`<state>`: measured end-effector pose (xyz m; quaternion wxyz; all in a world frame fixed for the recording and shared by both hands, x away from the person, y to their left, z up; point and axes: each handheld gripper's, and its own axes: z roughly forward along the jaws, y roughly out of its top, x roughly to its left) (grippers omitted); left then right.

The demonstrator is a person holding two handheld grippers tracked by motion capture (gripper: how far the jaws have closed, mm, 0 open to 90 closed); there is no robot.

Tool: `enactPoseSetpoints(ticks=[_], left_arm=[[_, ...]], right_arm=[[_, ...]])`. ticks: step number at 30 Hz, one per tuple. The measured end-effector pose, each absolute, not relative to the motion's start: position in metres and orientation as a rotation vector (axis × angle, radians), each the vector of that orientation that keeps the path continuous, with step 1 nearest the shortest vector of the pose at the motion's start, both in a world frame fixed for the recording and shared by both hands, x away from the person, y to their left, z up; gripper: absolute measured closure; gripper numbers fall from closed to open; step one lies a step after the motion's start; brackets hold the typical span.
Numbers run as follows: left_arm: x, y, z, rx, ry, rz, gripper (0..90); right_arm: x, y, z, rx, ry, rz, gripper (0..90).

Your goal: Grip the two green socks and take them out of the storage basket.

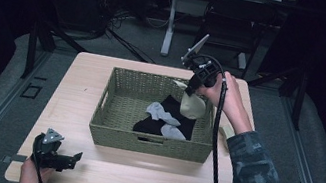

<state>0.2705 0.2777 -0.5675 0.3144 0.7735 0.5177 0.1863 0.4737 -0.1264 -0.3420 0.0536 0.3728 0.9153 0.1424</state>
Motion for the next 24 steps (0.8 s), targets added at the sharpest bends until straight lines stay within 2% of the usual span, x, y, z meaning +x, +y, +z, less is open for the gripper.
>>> enactPoseSetpoints(ticks=[8,24], left_arm=[[0.27,0.278,-0.568,2.036,1.363,0.489,0.0],[0.271,0.278,-0.567,2.041,1.367,0.489,0.0]], right_arm=[[0.47,-0.144,-0.325,1.159,2.739,0.439,85.0],[0.458,-0.22,-0.31,1.306,2.626,0.453,84.4]])
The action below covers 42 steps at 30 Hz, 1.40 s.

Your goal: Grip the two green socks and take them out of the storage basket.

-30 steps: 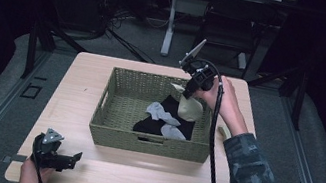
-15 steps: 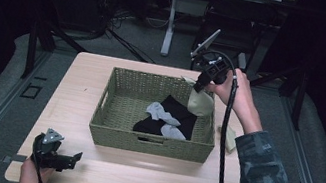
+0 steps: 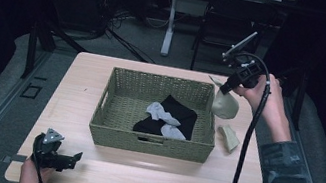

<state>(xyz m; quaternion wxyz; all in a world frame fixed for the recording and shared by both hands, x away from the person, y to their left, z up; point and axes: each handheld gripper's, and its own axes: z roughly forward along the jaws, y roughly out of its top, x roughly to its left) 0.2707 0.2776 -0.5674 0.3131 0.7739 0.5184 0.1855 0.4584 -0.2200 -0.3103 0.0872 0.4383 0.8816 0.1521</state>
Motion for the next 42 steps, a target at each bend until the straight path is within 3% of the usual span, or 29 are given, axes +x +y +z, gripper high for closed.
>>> enactPoseSetpoints(ticks=[12,32,37,42], left_arm=[[0.271,0.278,-0.568,2.033,1.372,0.492,0.0],[0.271,0.278,-0.568,2.033,1.376,0.491,0.0],[0.271,0.278,-0.568,2.036,1.374,0.49,0.0],[0.271,0.278,-0.568,2.036,1.375,0.49,0.0]], right_arm=[[0.46,-0.274,-0.349,1.473,2.572,0.417,83.9],[0.47,-0.309,-0.469,1.685,2.555,0.324,81.7],[0.473,-0.31,-0.487,1.715,2.542,0.312,78.3],[0.474,-0.312,-0.49,1.739,2.516,0.323,66.7]])
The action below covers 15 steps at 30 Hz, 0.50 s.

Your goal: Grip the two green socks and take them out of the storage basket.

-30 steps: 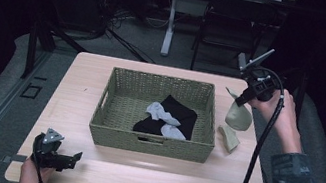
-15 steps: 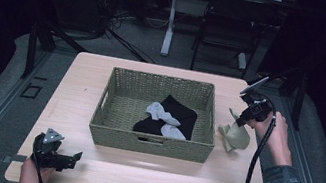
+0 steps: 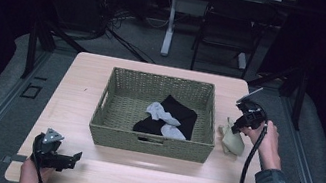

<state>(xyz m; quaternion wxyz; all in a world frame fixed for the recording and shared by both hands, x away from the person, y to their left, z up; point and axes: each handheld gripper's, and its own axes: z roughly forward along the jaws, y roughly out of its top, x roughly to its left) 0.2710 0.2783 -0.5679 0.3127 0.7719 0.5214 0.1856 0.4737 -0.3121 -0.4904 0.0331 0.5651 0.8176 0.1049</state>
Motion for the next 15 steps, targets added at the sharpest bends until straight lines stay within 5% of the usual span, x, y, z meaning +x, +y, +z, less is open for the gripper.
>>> enactPoseSetpoints(ticks=[15], left_arm=[[0.271,0.278,-0.568,2.033,1.374,0.492,0.0]], right_arm=[[0.44,-0.32,-0.457,1.667,2.485,0.496,32.5]])
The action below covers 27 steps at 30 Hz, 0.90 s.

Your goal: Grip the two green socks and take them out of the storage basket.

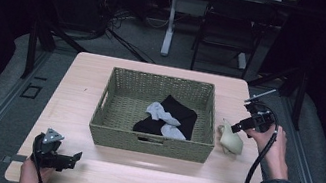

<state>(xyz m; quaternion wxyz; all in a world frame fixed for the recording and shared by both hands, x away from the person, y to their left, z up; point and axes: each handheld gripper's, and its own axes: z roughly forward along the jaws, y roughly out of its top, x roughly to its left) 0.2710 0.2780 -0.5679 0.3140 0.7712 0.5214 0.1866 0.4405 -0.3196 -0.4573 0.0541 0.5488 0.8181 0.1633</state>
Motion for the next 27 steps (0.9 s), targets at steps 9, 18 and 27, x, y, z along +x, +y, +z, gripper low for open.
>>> enactPoseSetpoints(ticks=[9,18,27], left_arm=[[0.271,0.278,-0.568,2.029,1.377,0.494,0.0],[0.271,0.277,-0.568,2.034,1.38,0.493,0.0],[0.271,0.277,-0.568,2.036,1.373,0.496,0.0]], right_arm=[[0.402,-0.321,-0.451,1.601,2.47,0.599,13.5],[0.371,-0.329,-0.464,1.574,2.446,0.655,2.6],[0.369,-0.337,-0.476,1.573,2.46,0.657,2.3]])
